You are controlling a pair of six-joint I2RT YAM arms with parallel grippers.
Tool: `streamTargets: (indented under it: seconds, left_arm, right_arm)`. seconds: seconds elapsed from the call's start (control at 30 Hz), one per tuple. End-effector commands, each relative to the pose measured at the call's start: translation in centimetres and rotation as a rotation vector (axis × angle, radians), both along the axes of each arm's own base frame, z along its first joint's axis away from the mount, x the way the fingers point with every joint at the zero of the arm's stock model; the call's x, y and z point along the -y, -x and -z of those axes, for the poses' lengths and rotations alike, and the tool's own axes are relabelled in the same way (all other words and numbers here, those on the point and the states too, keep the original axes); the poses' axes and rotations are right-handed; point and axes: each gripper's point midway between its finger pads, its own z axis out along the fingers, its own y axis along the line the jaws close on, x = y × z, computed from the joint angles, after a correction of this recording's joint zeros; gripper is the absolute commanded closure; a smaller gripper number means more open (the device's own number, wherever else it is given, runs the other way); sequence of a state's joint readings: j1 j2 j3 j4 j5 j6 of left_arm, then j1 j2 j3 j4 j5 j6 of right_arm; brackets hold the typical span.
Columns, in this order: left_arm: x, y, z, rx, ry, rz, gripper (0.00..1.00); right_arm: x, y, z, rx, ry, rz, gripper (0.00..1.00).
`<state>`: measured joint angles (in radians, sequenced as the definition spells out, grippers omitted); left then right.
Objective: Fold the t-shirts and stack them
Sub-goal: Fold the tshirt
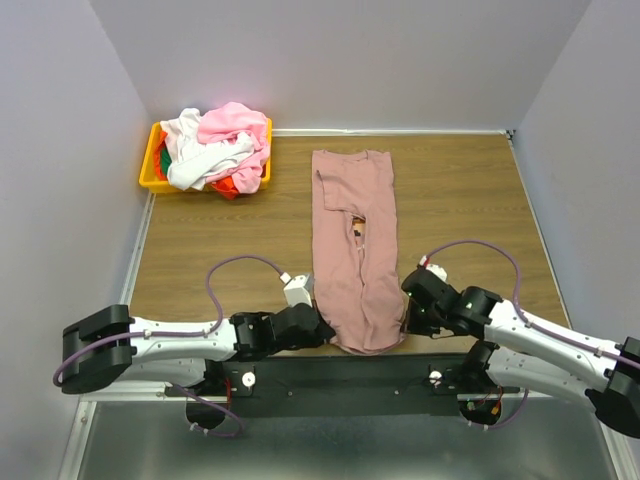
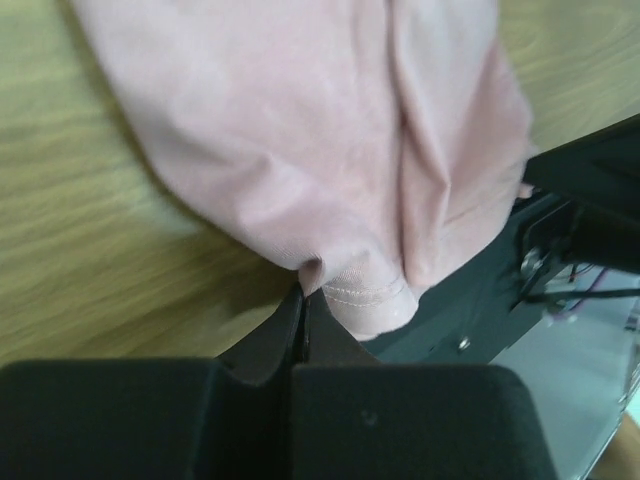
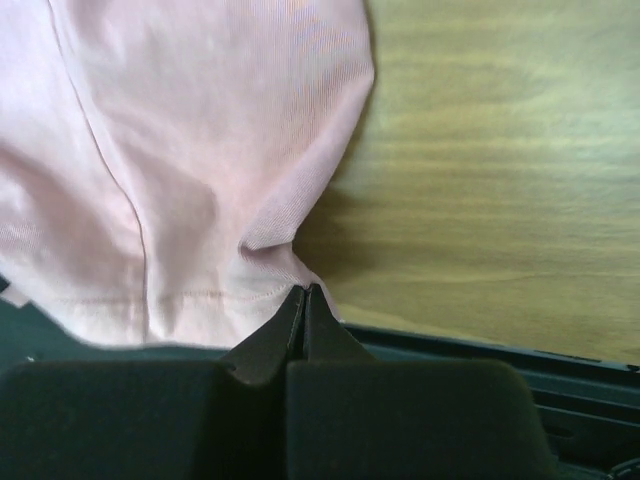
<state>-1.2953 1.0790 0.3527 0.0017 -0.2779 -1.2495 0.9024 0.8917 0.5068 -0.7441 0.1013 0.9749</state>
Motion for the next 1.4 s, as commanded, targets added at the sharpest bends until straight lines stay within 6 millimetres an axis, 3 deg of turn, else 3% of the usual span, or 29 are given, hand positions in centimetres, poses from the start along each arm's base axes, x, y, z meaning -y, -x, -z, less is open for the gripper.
streamTargets:
  seconds: [0.0, 0.4, 0.73, 0.8, 1.1, 1.37]
  left_arm:
    - [1.0, -3.5, -2.8, 0.124, 0.068, -0.115, 1.00]
    - [0.4, -9.1, -4.4, 0.246, 0.090, -0.186, 1.00]
    - [-0.3, -13.8, -6.0, 0.366, 0.084, -0.223, 1.00]
    - [-0.4, -14.6, -5.4, 0.370, 0.056, -0.224, 1.00]
    - [-0.9, -18.1, -6.0, 0.419, 0.060, -0.242, 1.00]
    - [-0.9, -21.9, -4.9, 0.442, 0.029, -0.228, 1.00]
  right_arm:
    - [0.2, -3.3, -1.7, 0.145, 0.042, 0.072, 1.00]
    - [-0.6, -10.0, -5.2, 0.395, 0.154, 0.136, 1.00]
    - [-0.2, -15.5, -6.4, 0.550, 0.368, 0.194, 0.99]
    - [-0.2, -16.6, -6.9, 0.576, 0.391, 0.210, 1.00]
    - [-0.3, -21.5, -6.6, 0.603, 0.485, 0.214, 0.99]
    - [-0.3, -24.9, -6.2, 0.603, 0.493, 0.209, 1.00]
